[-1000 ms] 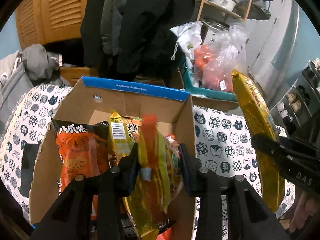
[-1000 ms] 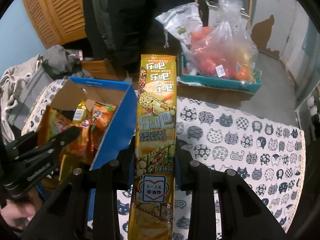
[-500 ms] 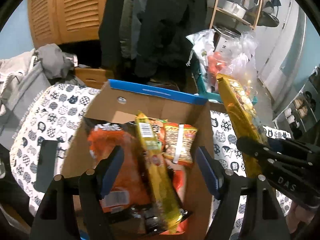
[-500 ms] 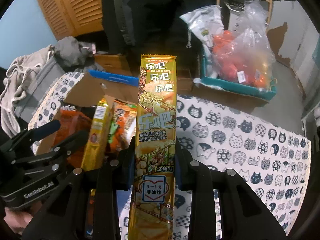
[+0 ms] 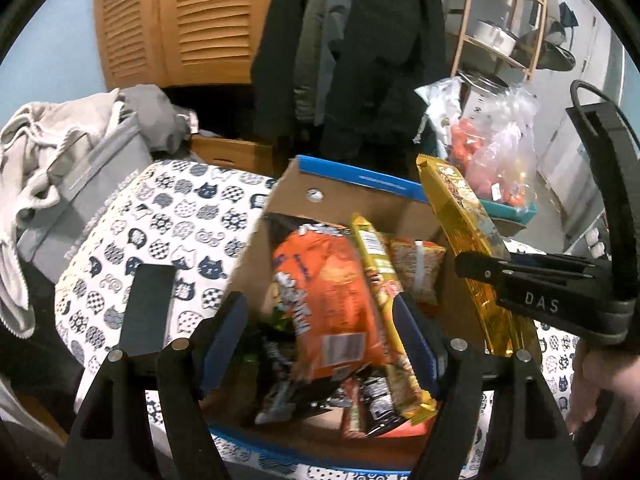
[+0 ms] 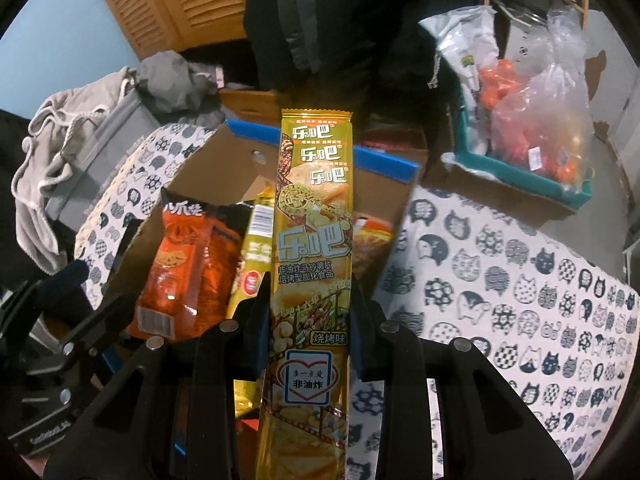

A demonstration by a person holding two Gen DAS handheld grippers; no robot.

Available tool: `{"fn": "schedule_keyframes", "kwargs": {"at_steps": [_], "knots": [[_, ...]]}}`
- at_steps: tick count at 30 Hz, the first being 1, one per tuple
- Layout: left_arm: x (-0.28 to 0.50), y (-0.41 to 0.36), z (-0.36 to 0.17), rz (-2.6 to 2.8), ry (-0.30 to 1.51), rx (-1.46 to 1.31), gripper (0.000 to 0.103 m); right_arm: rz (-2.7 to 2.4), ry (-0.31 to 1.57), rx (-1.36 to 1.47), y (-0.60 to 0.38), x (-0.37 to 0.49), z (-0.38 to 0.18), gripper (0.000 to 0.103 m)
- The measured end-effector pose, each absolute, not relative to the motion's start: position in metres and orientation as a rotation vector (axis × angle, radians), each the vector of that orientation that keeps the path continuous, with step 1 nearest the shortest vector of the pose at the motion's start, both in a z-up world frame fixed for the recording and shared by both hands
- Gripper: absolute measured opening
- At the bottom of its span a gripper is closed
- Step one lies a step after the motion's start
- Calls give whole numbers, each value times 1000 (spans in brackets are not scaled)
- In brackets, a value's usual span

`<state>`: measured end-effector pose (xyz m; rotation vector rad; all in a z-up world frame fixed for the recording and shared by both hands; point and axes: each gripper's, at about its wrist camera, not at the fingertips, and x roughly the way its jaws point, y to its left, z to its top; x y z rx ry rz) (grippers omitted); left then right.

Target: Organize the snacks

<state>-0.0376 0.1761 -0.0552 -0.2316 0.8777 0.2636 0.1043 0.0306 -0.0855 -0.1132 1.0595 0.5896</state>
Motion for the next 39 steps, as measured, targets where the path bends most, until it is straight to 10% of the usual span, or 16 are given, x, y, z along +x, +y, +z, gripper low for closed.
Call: {"fn": "schedule_keyframes", "kwargs": {"at_steps": [9, 20, 39], "knots": [[-46, 186, -49, 296, 851, -266, 83, 589, 1060, -89, 38, 101, -82, 38], [-47, 165, -37, 271, 856, -238, 87, 572, 992, -58, 4, 77, -56, 77], [-50, 131, -11, 235, 840, -160, 94, 517, 869, -98, -57, 46, -32, 81]]}}
